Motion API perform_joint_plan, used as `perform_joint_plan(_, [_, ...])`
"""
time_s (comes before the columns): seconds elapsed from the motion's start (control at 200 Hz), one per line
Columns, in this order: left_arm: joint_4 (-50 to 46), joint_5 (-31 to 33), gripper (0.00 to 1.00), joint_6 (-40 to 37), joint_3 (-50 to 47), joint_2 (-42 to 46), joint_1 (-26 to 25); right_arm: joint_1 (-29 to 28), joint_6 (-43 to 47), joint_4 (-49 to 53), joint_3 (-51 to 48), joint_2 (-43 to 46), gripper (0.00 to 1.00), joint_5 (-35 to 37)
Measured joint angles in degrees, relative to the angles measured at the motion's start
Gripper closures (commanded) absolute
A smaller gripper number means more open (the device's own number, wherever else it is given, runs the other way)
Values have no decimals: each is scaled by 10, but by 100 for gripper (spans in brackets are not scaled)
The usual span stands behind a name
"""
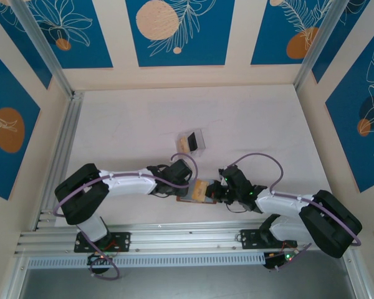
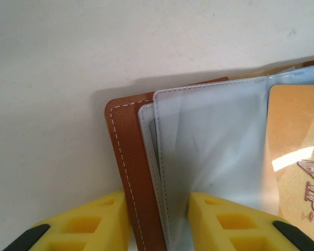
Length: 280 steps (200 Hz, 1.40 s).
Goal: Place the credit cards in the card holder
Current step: Insert the credit card into the card slot.
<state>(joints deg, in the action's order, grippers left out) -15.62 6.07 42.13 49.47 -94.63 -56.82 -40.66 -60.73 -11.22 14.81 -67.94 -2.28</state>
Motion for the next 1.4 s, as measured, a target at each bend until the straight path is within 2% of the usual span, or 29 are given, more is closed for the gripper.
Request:
perform_joint_plan(1.025, [3, 0, 67, 4, -2, -1, 0, -32, -34, -31, 10, -43, 100, 17])
perform_joint_plan(1.225, [3, 0, 67, 4, -2, -1, -1, -31, -8, -20, 28, -60, 100, 10])
perform_joint_plan(1.401, [-3, -1, 63, 3, -1, 3, -1, -16, 36, 2, 40, -62, 100, -13])
